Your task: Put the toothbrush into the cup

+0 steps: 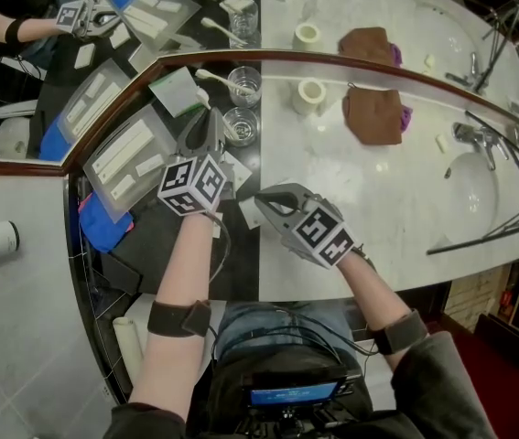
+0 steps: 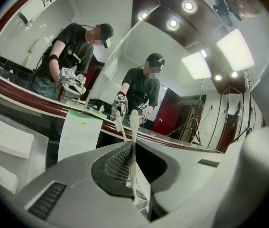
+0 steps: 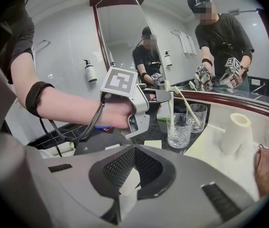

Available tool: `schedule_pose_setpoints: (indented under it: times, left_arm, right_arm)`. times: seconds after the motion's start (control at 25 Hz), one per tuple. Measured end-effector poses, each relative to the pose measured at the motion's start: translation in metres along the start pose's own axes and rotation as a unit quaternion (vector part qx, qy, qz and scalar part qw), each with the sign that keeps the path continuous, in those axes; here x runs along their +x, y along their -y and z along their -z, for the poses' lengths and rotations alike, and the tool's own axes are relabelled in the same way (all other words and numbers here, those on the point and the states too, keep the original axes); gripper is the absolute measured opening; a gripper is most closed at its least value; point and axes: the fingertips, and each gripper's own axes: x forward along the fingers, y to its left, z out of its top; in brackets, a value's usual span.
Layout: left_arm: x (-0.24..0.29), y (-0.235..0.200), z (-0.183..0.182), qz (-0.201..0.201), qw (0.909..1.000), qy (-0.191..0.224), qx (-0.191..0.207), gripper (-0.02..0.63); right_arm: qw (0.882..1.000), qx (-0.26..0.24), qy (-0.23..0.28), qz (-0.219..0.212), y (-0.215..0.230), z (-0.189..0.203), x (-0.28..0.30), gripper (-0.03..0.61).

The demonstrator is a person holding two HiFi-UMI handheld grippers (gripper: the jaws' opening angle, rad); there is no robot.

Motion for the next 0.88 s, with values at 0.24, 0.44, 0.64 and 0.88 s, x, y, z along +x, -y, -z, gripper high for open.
schedule_pose_setpoints:
  times: [0.24, 0.44, 0.64, 0.88]
  left_arm:
    - [0.006, -0.002, 0.014, -0.011, 0.9995, -0.029, 0.01, 0.028]
    - [0.007, -0.006, 0.019, -0.018, 0.9989, -0.042, 0.013, 0.031]
    - [0.01, -0.005, 0.024, -0.016, 0.9982, -0.056, 0.018, 0.091]
    - [0.01, -0.004, 0.03, -0.011, 0.9974, -0.071, 0.013, 0.192]
  right_arm:
    - [1.0, 0.007, 0.001, 0.002, 0.002, 0.004, 0.0, 0.003]
    - [1.0, 0.009, 0.002, 0.002, 0.0, 0.004, 0.001, 0.003]
    - [1.0, 0.012, 0.001, 0.003, 0.0, 0.006, 0.0, 0.002]
    - [1.0, 0.014, 0.0, 0.003, 0.0, 0.008, 0.0, 0.002]
